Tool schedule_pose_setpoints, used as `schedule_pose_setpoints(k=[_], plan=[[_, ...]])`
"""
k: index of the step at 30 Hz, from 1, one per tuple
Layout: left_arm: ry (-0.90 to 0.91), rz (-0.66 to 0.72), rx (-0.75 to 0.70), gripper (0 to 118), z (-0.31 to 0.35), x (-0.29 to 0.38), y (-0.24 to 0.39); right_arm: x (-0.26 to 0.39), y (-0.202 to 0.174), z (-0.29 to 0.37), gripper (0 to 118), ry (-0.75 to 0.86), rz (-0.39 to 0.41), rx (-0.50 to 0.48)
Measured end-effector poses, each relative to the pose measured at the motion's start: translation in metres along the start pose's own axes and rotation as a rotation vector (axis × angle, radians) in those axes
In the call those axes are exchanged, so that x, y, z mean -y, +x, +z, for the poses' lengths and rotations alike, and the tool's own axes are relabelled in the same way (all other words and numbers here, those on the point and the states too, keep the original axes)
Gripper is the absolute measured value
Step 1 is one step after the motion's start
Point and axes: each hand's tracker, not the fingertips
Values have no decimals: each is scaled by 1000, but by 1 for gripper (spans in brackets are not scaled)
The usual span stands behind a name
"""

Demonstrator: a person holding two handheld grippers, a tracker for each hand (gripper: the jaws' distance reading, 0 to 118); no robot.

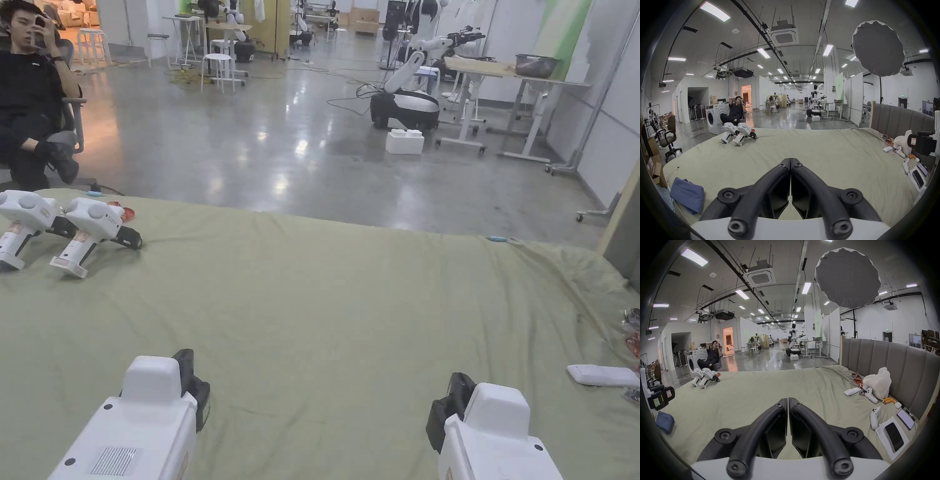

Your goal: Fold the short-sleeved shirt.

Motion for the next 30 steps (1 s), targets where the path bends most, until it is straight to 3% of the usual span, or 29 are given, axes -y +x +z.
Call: schedule_pose_setpoints(k=[7,11,12,16,17,18,25,30], plan=[[4,-5,10,1,0,-2,5,0,-5,1,1,-12,6,-23],[9,-8,15,16,2,-4,6,-2,-8,3,5,-13,5,-32],[8,-9,20,21,2,-4,6,-3,-8,3,11,-13,2,-31],[4,-30,9,55,4,-2,6,-4,-8,5,85,-5,5,-11],[5,-32,4,70,4,0,5,-4,-7,5,92,-1,3,-11],[8,-32,-1,79,4,0,4,-4,-7,6,92,8,3,-7],[34,7,-16,102,9,-6,-3,-4,-5,5,93,17,-12,-13],[29,47,-21,103,10,-7,-7,-3,-5,1,100,9,-46,-33]])
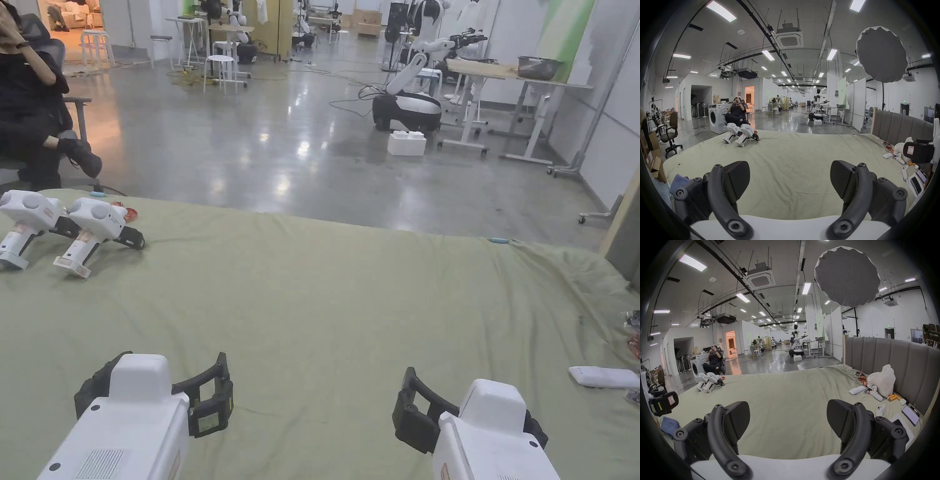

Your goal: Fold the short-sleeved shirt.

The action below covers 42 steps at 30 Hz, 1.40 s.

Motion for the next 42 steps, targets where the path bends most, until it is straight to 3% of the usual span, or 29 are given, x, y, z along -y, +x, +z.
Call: schedule_pose_setpoints(k=[4,8,17,21,29,35,42], plan=[[-16,38,-5,109,-1,-1,-5,-1,-6,-4,100,-11,6,42],[-37,65,-14,109,-4,-1,-8,-3,-5,-8,100,-47,-54,62],[-42,121,0,110,-7,1,-15,-5,-10,-16,100,-111,-32,77],[-18,86,-4,111,-6,1,-14,-7,-10,-17,100,-127,-40,102],[-27,49,-11,113,-9,1,-10,-19,-5,-24,100,-201,-146,111],[-43,-7,-44,113,-13,4,-6,-21,-6,-27,100,-191,-107,108],[24,-27,21,114,-11,4,-7,-25,-7,-34,100,-182,-75,86]])
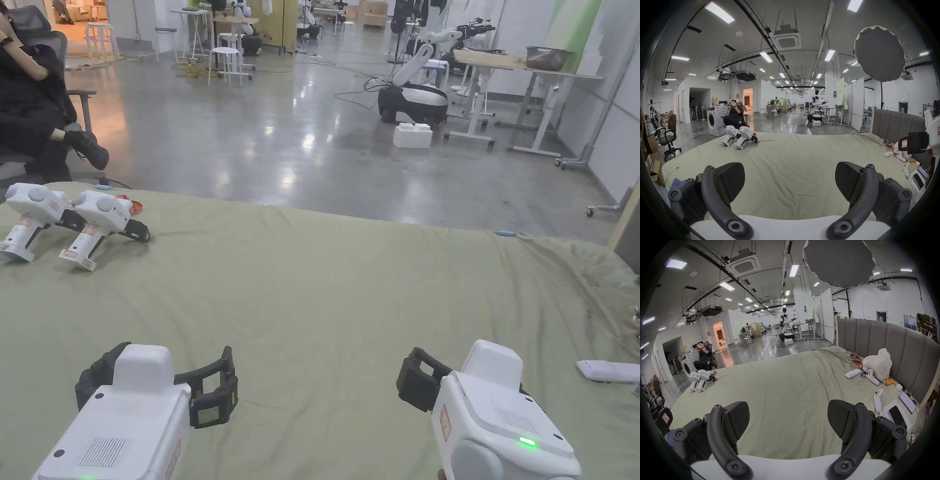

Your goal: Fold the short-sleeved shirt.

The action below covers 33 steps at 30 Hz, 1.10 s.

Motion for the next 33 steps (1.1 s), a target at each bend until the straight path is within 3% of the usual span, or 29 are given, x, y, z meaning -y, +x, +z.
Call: schedule_pose_setpoints(k=[4,23,30,33], plan=[[-19,-3,1,114,-3,-2,1,-1,-2,-3,100,11,33,10],[-16,-5,15,114,-16,-8,-3,-4,5,-11,100,-15,21,10],[-24,14,52,114,-21,-5,-1,5,5,-11,100,36,74,-52],[-36,9,41,114,-24,-6,1,8,1,-10,100,101,125,-17]])
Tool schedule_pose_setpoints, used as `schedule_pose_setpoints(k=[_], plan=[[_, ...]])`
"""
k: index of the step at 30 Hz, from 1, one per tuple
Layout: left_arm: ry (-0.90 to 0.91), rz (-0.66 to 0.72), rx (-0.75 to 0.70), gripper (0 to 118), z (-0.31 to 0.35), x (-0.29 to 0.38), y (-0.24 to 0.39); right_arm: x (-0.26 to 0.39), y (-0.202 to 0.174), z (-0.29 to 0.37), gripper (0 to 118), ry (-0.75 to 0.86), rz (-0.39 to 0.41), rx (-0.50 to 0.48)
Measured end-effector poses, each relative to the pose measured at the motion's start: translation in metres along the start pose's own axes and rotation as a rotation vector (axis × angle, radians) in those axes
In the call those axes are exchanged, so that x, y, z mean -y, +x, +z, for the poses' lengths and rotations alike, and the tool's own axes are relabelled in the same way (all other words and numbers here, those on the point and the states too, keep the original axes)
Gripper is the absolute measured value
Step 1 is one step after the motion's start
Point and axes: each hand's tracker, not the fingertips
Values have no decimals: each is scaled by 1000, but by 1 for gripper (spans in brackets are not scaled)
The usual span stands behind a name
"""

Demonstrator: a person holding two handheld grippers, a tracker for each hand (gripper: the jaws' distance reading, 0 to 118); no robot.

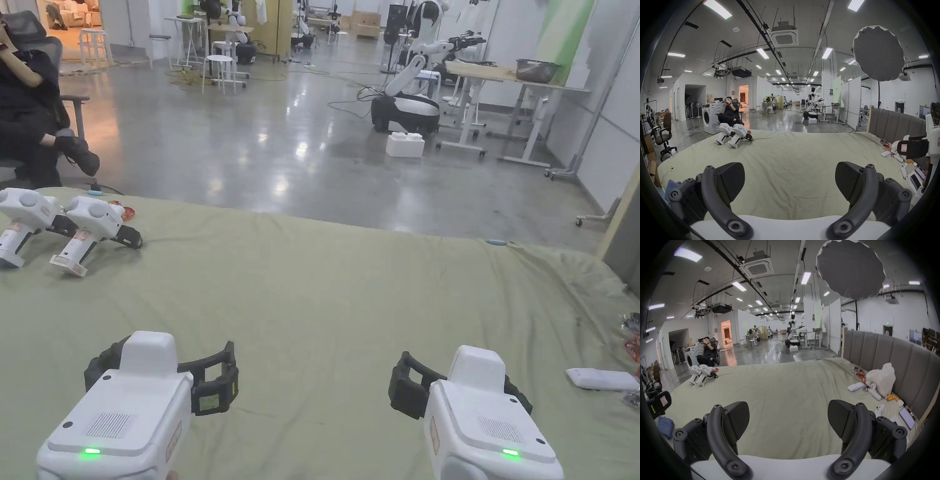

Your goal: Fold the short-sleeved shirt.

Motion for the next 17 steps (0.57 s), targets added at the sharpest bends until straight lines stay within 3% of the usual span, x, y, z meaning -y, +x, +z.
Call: schedule_pose_setpoints(k=[8,17], plan=[[16,10,-26,114,-3,-3,-2,-2,1,-5,101,51,-37,4],[27,-13,-36,114,-9,-3,-3,2,2,-5,101,113,-14,-11]])
